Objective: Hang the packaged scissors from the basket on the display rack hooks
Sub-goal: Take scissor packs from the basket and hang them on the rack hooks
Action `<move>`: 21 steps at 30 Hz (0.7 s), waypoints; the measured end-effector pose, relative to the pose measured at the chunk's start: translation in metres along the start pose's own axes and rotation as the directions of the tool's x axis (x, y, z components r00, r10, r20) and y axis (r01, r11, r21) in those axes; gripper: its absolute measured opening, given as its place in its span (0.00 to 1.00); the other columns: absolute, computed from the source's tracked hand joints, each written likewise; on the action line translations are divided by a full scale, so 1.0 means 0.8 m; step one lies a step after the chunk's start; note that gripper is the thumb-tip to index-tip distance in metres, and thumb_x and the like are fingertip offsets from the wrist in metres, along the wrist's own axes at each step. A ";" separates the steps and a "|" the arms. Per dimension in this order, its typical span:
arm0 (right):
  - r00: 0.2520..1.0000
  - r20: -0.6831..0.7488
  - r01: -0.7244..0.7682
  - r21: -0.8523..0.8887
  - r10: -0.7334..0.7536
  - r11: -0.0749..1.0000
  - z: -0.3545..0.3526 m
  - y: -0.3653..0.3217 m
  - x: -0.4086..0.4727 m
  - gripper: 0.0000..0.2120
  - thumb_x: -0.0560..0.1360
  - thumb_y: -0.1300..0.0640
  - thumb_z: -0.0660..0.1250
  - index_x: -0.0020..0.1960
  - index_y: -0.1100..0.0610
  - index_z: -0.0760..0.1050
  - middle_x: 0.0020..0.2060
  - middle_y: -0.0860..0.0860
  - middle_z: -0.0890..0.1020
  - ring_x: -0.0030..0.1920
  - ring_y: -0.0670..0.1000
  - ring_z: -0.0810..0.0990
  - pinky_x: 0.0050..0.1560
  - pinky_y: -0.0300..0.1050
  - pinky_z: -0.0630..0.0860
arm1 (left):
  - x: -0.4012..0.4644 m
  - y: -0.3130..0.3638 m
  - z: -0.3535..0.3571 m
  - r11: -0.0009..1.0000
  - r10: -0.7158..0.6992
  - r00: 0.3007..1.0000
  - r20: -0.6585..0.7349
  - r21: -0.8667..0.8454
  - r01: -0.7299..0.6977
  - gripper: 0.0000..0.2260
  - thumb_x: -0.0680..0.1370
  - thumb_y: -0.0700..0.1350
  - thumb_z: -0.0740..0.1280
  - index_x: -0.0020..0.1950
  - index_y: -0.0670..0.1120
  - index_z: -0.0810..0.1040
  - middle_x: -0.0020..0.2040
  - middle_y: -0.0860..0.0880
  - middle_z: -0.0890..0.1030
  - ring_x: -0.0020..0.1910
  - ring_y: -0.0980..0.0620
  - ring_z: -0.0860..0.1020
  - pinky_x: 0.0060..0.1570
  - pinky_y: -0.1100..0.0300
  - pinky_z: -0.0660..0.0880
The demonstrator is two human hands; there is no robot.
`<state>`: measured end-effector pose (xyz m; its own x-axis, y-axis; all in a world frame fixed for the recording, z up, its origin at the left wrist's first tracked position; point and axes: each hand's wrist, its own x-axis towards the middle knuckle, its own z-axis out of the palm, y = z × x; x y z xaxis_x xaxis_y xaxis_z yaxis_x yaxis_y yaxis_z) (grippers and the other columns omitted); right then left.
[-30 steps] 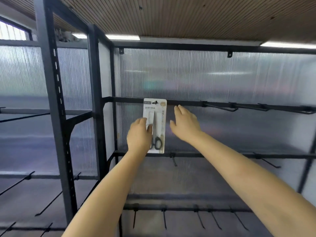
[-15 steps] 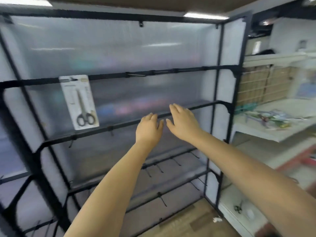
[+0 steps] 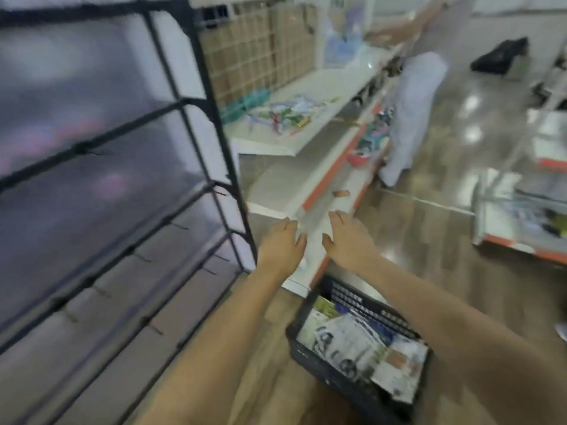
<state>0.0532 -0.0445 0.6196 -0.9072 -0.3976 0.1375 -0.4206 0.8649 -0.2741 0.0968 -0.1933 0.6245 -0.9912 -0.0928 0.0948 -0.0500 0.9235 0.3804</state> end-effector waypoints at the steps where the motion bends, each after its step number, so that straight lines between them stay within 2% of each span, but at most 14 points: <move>1: 0.999 0.020 -0.031 0.011 0.031 0.999 0.011 0.035 -0.008 0.21 0.77 0.55 0.60 0.67 0.63 0.65 0.62 0.58 0.73 0.60 0.58 0.72 0.59 0.49 0.67 | 0.006 0.017 0.029 1.000 0.013 0.999 0.051 -0.003 -0.013 0.21 0.82 0.51 0.54 0.70 0.41 0.67 0.68 0.41 0.71 0.66 0.42 0.68 0.63 0.53 0.66; 6: 0.954 0.188 -0.232 -0.025 0.233 0.972 0.074 0.180 -0.067 0.18 0.79 0.54 0.57 0.66 0.61 0.66 0.60 0.56 0.73 0.58 0.56 0.73 0.57 0.47 0.69 | 0.016 0.077 0.167 0.998 0.036 0.963 0.266 -0.059 -0.021 0.17 0.82 0.49 0.55 0.64 0.40 0.72 0.63 0.43 0.74 0.64 0.42 0.71 0.61 0.53 0.65; 8: 0.919 0.258 -0.299 -0.039 0.299 0.953 0.104 0.225 -0.092 0.18 0.80 0.53 0.56 0.66 0.61 0.66 0.60 0.55 0.73 0.58 0.55 0.73 0.56 0.46 0.69 | 0.011 0.086 0.219 1.000 0.011 0.934 0.357 -0.027 -0.001 0.18 0.82 0.49 0.55 0.67 0.41 0.69 0.67 0.45 0.72 0.67 0.45 0.69 0.63 0.56 0.62; 10: 0.868 0.333 -0.381 -0.031 0.369 0.924 0.137 0.258 -0.118 0.22 0.81 0.53 0.56 0.71 0.62 0.61 0.66 0.55 0.70 0.64 0.55 0.70 0.62 0.46 0.68 | 0.000 0.083 0.271 0.997 -0.019 0.893 0.449 -0.053 0.048 0.19 0.82 0.49 0.55 0.70 0.41 0.67 0.69 0.45 0.70 0.68 0.47 0.67 0.65 0.56 0.62; 12: 0.816 0.404 -0.450 -0.003 0.413 0.893 0.174 0.281 -0.147 0.24 0.81 0.53 0.55 0.74 0.61 0.58 0.70 0.55 0.67 0.69 0.54 0.67 0.67 0.47 0.66 | -0.015 0.073 0.321 0.991 -0.051 0.846 0.531 -0.078 0.109 0.19 0.82 0.50 0.55 0.69 0.42 0.69 0.67 0.46 0.71 0.66 0.46 0.69 0.64 0.53 0.66; 15: 0.760 0.450 -0.539 0.033 0.469 0.842 0.236 0.305 -0.191 0.24 0.80 0.54 0.56 0.74 0.60 0.58 0.66 0.53 0.70 0.64 0.52 0.71 0.62 0.44 0.71 | -0.032 0.052 0.387 0.997 -0.050 0.804 0.592 -0.021 0.077 0.13 0.81 0.49 0.56 0.57 0.42 0.73 0.55 0.46 0.75 0.57 0.46 0.73 0.51 0.55 0.71; 17: 0.722 0.482 -0.584 0.040 0.496 0.811 0.282 0.319 -0.217 0.23 0.79 0.54 0.56 0.73 0.58 0.60 0.66 0.52 0.70 0.63 0.51 0.71 0.60 0.44 0.72 | -0.038 0.039 0.431 0.996 -0.066 0.779 0.623 0.000 0.085 0.09 0.81 0.48 0.57 0.48 0.44 0.71 0.48 0.47 0.75 0.51 0.46 0.74 0.43 0.57 0.66; 18: 0.697 0.501 -0.608 0.036 0.512 0.793 0.304 0.326 -0.229 0.22 0.79 0.54 0.56 0.72 0.57 0.62 0.66 0.52 0.70 0.63 0.51 0.71 0.60 0.44 0.72 | -0.042 0.031 0.454 0.996 -0.069 0.759 0.648 0.001 0.090 0.08 0.81 0.47 0.57 0.48 0.44 0.72 0.48 0.47 0.75 0.51 0.46 0.75 0.42 0.57 0.66; 21: 0.635 0.540 -0.679 0.049 0.552 0.732 0.370 0.344 -0.253 0.20 0.79 0.56 0.57 0.70 0.58 0.65 0.64 0.52 0.71 0.62 0.52 0.72 0.59 0.43 0.72 | -0.053 0.000 0.525 0.999 -0.045 0.694 0.719 0.030 0.034 0.11 0.80 0.48 0.58 0.57 0.43 0.74 0.56 0.47 0.76 0.56 0.47 0.74 0.50 0.56 0.69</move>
<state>0.1177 0.1831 0.2348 -0.8136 0.0598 -0.5784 0.3079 0.8882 -0.3412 0.0873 -0.0329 0.2340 -0.7736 0.1620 -0.6126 -0.0868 0.9305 0.3558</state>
